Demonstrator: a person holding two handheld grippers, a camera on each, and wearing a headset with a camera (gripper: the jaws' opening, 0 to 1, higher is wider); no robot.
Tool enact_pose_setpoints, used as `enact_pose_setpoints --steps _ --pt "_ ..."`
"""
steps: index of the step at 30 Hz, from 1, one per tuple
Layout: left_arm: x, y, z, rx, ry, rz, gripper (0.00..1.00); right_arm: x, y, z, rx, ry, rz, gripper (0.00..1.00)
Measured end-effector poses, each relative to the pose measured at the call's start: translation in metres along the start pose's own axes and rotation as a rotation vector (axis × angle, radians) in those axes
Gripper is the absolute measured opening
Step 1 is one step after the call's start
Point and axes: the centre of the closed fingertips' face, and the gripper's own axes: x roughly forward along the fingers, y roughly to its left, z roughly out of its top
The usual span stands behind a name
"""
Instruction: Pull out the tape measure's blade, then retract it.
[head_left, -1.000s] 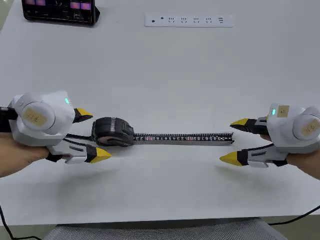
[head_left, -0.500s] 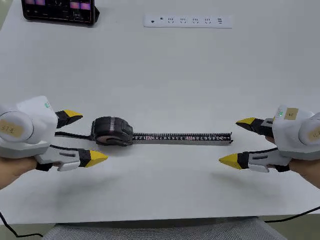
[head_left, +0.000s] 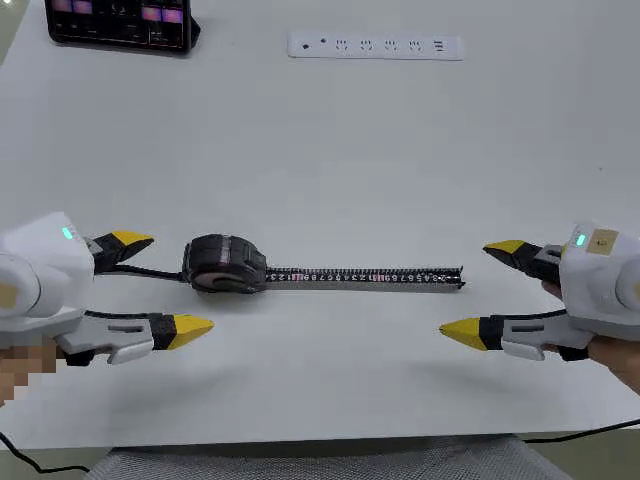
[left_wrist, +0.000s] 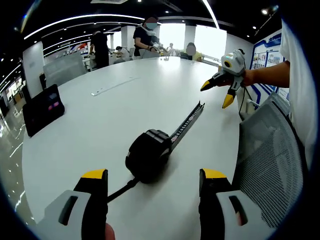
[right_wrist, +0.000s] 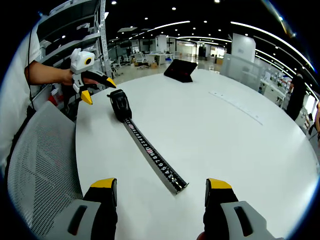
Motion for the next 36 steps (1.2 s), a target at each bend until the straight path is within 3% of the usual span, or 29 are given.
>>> enact_pose_setpoints --steps 11,21,36 --pt "-0.013 -0.006 -0.004 -0.047 -0.046 0.033 0.79 -0.01 0.01 0.002 0.009 -0.039 -0.035 0.77" --pt "-0.024 -0.015 -0.015 -0.101 -0.054 0.05 0.85 -0.017 0.015 -0.005 0.03 -0.043 -0.05 0.83" --pt "-0.032 -0.026 -0.03 -0.157 -0.056 0.068 0.88 -0.019 0.024 -0.015 0.055 -0.05 -0.056 0.85"
